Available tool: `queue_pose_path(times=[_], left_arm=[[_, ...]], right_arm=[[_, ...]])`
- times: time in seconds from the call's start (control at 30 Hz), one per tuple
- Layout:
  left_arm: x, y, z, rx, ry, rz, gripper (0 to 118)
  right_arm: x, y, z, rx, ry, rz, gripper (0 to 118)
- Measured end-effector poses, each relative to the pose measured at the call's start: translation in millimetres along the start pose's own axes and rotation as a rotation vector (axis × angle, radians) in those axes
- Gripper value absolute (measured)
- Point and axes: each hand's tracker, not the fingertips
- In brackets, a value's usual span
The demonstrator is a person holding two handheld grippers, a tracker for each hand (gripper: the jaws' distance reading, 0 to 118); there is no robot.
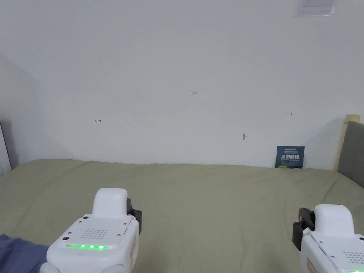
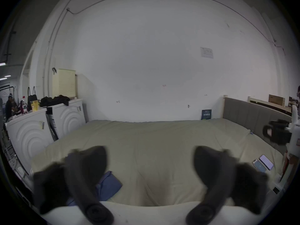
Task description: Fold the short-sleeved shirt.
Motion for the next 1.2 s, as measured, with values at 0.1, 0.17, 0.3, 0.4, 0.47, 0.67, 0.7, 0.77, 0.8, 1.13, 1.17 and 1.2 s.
queue_pose_path(times=[0.1,0.17,0.3,0.4,0.47,0.67,0.7,0.77,0.8,1.13,1.17,1.2], left_arm=[[2.0,-9.3,2.2,0.027,0.007,-0.004,0],[1.1,-12.9,1.8,0.024,-0.006,0.016,0],[-0.3,-16.6,0.3,0.010,-0.004,0.026,0],[-1.9,-17.9,1.0,0.001,-0.008,0.026,0],[-3.8,-21.6,0.7,-0.003,0.000,0.019,0],[-26.9,-25.4,2.1,-0.034,0.048,0.015,0],[-34.0,-26.6,3.6,-0.040,0.060,0.016,0],[-56.6,-27.4,9.4,-0.046,0.112,0.033,0],[-67.1,-28.6,13.2,-0.050,0.142,0.036,0],[-191.2,-49.7,86.8,-0.115,0.480,0.073,0],[-202.6,-53.7,95.1,-0.127,0.511,0.085,0],[-210.7,-57.1,101.0,-0.135,0.531,0.099,0]], right_arm=[[6.7,3.0,1.0,-0.024,0.028,-0.012,0],[-5.0,7.1,7.4,-0.025,0.022,0.014,0],[-2.6,1.3,3.3,-0.034,0.011,0.003,0],[-2.8,-0.5,2.8,-0.038,0.010,0.005,0],[-3.7,-2.5,0.1,-0.048,0.012,0.015,0],[-23.3,-9.6,-9.4,-0.067,0.056,0.020,0],[-30.2,-10.7,-10.9,-0.067,0.070,0.023,0],[-49.9,-11.9,-16.2,-0.069,0.114,0.024,0],[-60.0,-11.6,-18.9,-0.071,0.137,0.023,0],[-186.4,-7.5,-32.9,-0.059,0.435,0.013,0],[-195.9,-7.8,-32.7,-0.060,0.460,0.015,0],[-203.7,-8.3,-32.5,-0.059,0.477,0.020,0]])
